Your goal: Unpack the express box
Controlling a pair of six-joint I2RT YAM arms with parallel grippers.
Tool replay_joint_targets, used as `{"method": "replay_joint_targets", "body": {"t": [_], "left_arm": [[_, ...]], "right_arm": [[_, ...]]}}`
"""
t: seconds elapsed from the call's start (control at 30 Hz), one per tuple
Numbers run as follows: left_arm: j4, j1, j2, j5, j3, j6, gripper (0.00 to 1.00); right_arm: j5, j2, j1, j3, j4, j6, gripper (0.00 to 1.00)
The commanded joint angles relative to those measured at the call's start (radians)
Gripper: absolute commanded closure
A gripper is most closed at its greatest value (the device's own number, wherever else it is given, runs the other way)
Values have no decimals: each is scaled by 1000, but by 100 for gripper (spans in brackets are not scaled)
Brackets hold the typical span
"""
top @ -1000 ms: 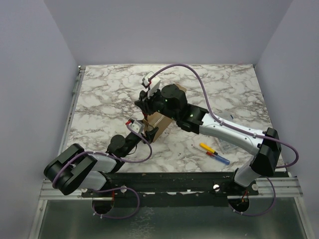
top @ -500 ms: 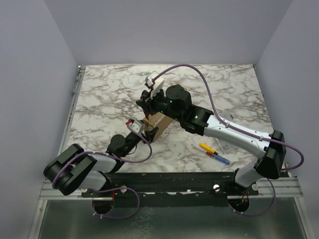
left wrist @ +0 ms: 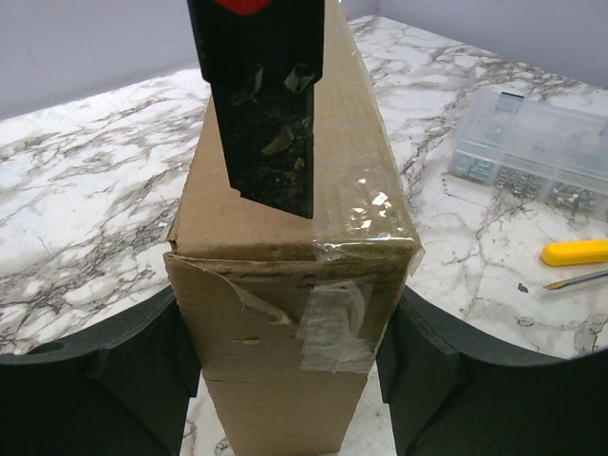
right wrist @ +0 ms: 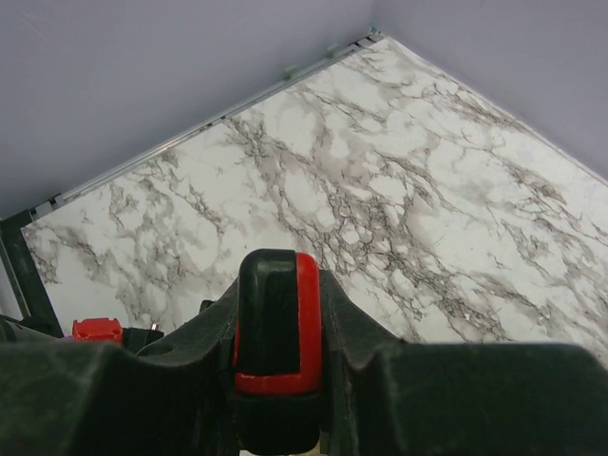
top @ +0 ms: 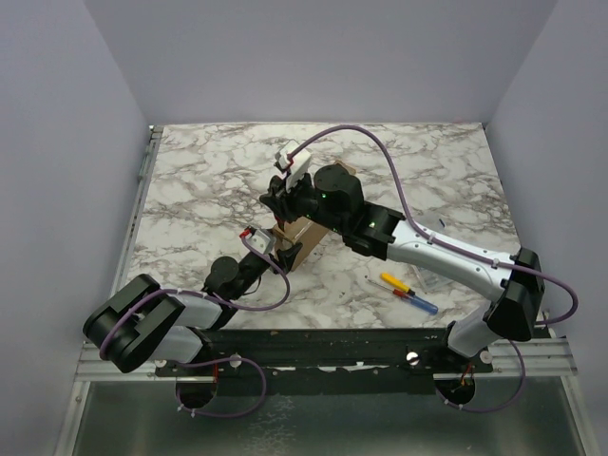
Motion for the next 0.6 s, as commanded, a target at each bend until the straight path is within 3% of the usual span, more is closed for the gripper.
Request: {"method": "replay_joint_targets", "body": {"t": [0.0,0.57], "left_arm": [[-8,1,9,31,3,-12,86],[-7,4,9,31,0,-17,88]], "right_arm": [[-31,11,7,-1,31,-4,100],[-20,58,7,13,47,-4,100]]}}
